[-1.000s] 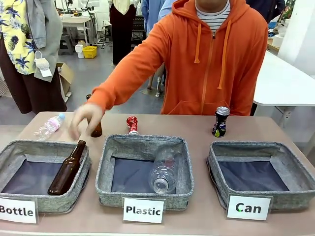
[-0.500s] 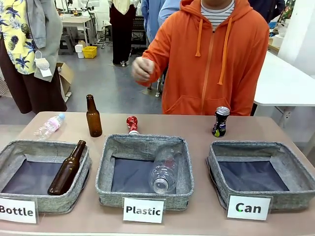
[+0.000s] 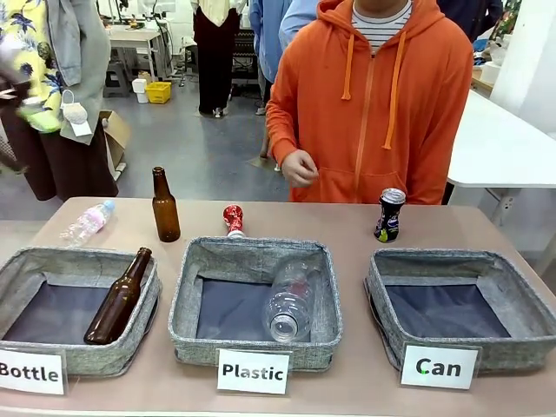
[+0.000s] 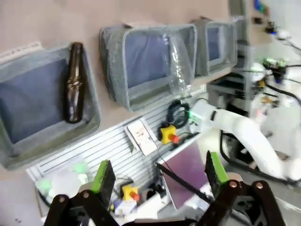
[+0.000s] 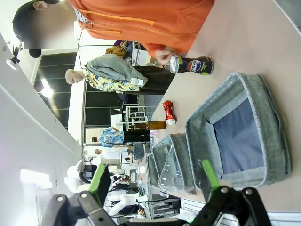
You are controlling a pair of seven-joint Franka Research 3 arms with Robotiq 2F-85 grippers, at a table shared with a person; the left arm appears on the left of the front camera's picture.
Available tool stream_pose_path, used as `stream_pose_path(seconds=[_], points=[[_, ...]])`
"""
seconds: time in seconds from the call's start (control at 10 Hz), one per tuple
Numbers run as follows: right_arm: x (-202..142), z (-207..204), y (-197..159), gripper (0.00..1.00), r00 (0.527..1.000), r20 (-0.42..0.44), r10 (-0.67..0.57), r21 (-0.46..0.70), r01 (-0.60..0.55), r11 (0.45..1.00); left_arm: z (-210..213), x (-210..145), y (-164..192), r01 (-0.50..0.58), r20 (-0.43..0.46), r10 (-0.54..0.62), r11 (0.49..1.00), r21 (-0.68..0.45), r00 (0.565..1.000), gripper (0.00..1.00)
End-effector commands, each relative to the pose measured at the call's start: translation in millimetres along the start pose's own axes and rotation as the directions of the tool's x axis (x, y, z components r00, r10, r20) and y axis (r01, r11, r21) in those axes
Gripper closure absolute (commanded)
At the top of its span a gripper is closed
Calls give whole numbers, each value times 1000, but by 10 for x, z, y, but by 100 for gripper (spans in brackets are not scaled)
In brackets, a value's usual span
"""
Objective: Sort the can waste into the basket.
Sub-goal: Pick up the can waste from the table and place it in the right Fabric basket.
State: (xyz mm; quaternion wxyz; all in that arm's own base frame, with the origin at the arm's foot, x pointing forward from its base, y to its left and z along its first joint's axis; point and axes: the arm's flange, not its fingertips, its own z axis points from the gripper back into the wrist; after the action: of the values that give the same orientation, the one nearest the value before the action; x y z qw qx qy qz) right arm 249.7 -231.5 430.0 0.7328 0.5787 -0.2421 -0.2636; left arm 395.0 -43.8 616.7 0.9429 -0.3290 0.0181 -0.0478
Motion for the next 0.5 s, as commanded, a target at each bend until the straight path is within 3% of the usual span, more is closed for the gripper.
stream_pose_path(seconds=[0.0,0.1,0.2,0.4], points=[[18,-7,28,0,1000,13,8,28,-8,1000,-392,439,-595,-24,-39,34,973,231,999,0],[18,-7,28,0,1000,13,8,28,-8,1000,-720,586,-963,4,-66,18,946,323,998,0],[18,-7,28,0,1000,13,8,28,-8,1000,-1080,749,-1311,-62,8,65,913,403,998,0],[18,-7,28,0,1000,13,8,28,-8,1000,-1659,1073,-1718,-116,71,94,870,479,993,0]])
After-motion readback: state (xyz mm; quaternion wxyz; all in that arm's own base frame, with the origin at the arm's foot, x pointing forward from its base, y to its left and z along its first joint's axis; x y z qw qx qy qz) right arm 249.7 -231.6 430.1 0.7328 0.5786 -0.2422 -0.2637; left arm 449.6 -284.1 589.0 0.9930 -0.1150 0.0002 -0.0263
